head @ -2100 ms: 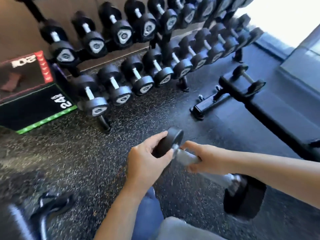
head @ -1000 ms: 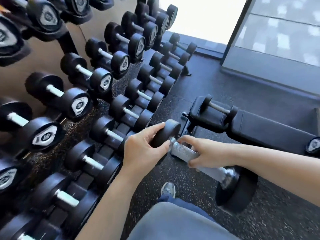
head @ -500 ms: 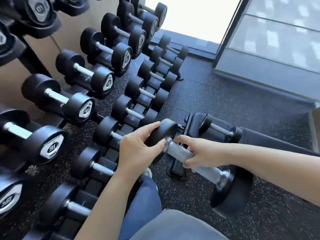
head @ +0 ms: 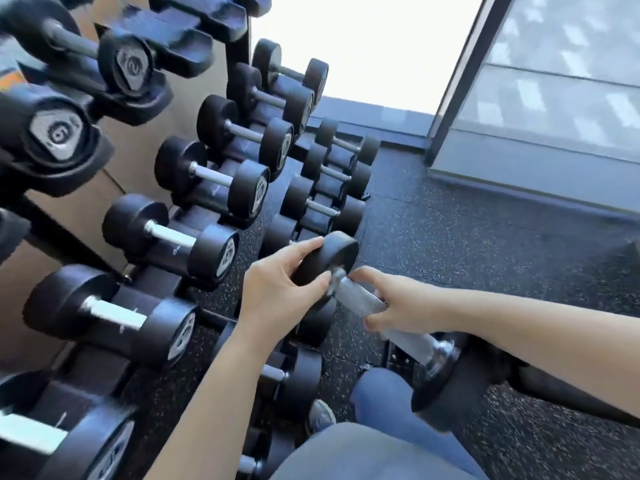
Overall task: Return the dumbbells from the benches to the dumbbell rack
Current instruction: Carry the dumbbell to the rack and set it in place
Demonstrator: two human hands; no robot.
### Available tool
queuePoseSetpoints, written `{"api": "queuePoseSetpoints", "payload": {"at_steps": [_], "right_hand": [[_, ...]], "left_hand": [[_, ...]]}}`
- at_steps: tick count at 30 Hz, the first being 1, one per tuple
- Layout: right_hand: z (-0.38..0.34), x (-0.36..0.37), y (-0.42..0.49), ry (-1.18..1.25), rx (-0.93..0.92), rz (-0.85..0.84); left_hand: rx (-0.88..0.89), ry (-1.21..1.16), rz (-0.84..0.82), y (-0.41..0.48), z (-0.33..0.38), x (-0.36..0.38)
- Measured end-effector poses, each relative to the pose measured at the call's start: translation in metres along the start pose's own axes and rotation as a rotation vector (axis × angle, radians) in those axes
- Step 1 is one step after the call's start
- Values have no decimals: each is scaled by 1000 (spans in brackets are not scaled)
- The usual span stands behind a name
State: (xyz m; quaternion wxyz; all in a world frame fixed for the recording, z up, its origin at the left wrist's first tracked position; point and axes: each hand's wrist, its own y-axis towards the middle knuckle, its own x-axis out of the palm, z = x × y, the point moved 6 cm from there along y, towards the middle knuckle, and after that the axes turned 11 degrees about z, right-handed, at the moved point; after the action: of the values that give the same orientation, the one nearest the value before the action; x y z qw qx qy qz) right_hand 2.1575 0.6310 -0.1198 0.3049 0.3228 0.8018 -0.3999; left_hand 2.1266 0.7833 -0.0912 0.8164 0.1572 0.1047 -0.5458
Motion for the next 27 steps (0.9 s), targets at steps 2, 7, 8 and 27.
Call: {"api": "queuePoseSetpoints", "payload": {"at_steps": [2, 7, 8, 27], "right_hand": [[-5, -7, 15, 11, 1, -15], [-14, -17, 54, 24, -2, -63], [-16, -20, 63, 22, -13, -67], [-11, -143, 308, -182, -245, -294]], "left_hand": [[-7, -10, 0, 16, -3, -3], [-53, -35, 35, 49, -16, -9], [-58, -34, 44, 56, -18, -10], [-202, 110, 366, 280, -52, 29]]}}
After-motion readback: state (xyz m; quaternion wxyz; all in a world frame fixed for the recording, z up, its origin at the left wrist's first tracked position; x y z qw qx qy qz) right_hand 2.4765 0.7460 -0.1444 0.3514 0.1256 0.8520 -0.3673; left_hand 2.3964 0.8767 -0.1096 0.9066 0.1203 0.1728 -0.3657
